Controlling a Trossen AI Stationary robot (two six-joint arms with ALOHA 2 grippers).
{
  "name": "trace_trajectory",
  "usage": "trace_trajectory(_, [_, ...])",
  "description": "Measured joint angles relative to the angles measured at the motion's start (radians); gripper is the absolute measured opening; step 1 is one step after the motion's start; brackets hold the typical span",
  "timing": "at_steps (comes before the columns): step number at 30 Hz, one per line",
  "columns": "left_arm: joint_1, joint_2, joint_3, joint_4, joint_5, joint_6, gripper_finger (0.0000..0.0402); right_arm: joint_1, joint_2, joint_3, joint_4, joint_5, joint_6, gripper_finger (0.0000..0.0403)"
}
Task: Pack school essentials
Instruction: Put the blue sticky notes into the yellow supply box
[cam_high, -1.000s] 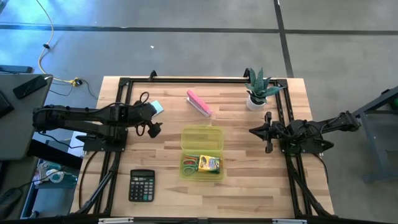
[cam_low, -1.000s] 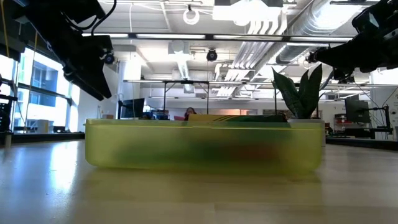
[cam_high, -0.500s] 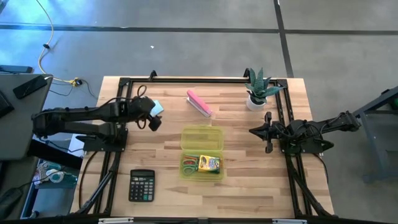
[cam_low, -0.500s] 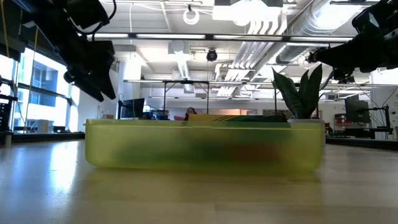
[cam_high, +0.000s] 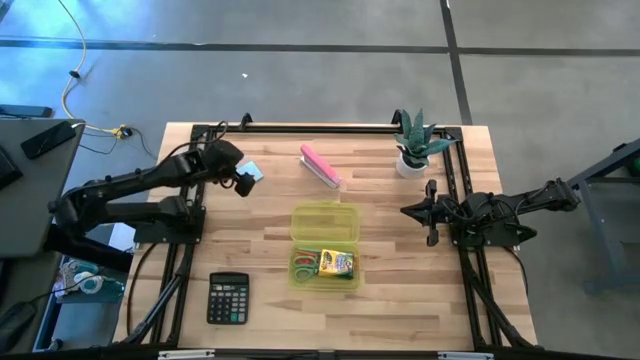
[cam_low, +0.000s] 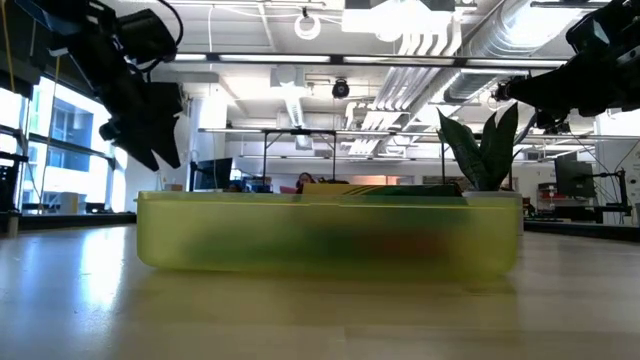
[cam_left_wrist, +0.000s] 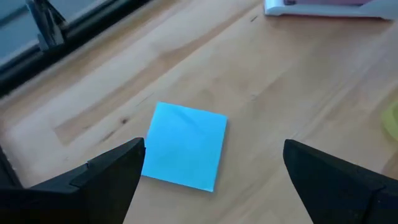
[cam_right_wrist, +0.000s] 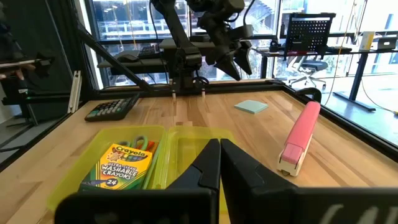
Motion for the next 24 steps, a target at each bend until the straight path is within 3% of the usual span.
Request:
trace_trajectory(10, [0.105,0.149,0.035,-0.001,0.061,0.057,0.0372,0.000,0.000,0.000,0.000,0.000,0.000,0.0000])
trace_trajectory(17, [0.118,0.285,0.102,0.000,0.117,0.115,0.0372,0.000,0.000,0.000,0.000,0.000,0.000,0.0000])
trace_trajectory(24, [0.127,0.341,0.118,0.002,0.134,0.117,0.0394,0.000,0.000,0.000,0.000,0.000,0.000,0.0000])
